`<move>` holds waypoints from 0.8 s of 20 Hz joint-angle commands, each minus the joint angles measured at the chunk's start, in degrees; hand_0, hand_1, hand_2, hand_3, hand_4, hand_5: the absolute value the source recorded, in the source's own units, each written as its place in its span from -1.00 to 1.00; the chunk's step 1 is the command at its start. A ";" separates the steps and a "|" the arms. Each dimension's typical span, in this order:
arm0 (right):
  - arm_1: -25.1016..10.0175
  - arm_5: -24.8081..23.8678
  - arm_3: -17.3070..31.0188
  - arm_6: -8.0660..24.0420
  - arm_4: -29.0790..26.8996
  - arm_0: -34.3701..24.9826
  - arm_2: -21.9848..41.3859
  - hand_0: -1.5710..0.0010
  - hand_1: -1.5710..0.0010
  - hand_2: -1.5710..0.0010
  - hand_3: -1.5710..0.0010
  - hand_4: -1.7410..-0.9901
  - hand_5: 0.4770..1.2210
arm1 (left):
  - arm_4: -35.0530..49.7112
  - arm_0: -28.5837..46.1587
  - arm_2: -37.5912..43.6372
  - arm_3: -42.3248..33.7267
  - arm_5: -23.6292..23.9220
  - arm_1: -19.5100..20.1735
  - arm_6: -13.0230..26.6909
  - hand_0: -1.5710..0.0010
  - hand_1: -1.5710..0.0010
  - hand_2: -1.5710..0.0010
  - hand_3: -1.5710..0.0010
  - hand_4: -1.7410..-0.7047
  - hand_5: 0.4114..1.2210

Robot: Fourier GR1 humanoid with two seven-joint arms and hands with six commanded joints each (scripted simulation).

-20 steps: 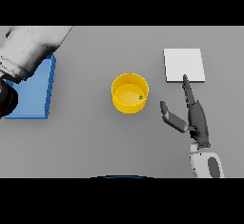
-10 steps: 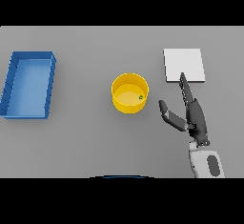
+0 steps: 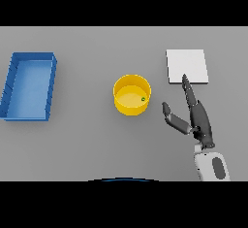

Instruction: Pick up the red beaker and tilt it to pour out 1 green nut into yellow bowl. Pick up the yellow bowl and place it on the metallic measuring scale.

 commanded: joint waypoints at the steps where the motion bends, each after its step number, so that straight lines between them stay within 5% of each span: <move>1: -0.09 -0.03 -0.08 0.36 -0.11 0.04 -0.16 1.00 1.00 1.00 1.00 0.46 -0.39 | 1.61 2.49 0.29 -3.04 1.20 0.58 1.07 -1.00 -1.00 -1.00 -0.78 -1.00 1.00; 11: 0.85 -0.70 1.69 -0.13 0.27 -0.70 0.03 1.00 1.00 1.00 1.00 0.48 -0.44 | 13.16 27.91 -3.71 -37.89 16.60 6.61 14.59 -1.00 -1.00 -1.00 -0.76 -1.00 1.00; 15: 0.25 -0.05 0.97 0.25 -0.54 -0.44 -0.35 1.00 1.00 1.00 1.00 0.53 -0.46 | 17.19 31.86 -6.07 -43.74 16.54 8.99 17.19 -1.00 -1.00 -1.00 -0.74 -0.99 0.34; 16: 0.58 -0.18 0.64 0.35 -0.27 -0.16 0.05 1.00 1.00 1.00 1.00 0.53 -0.46 | 17.92 32.38 -7.22 -45.87 15.23 10.14 17.86 -1.00 -1.00 -1.00 -0.79 -0.85 0.18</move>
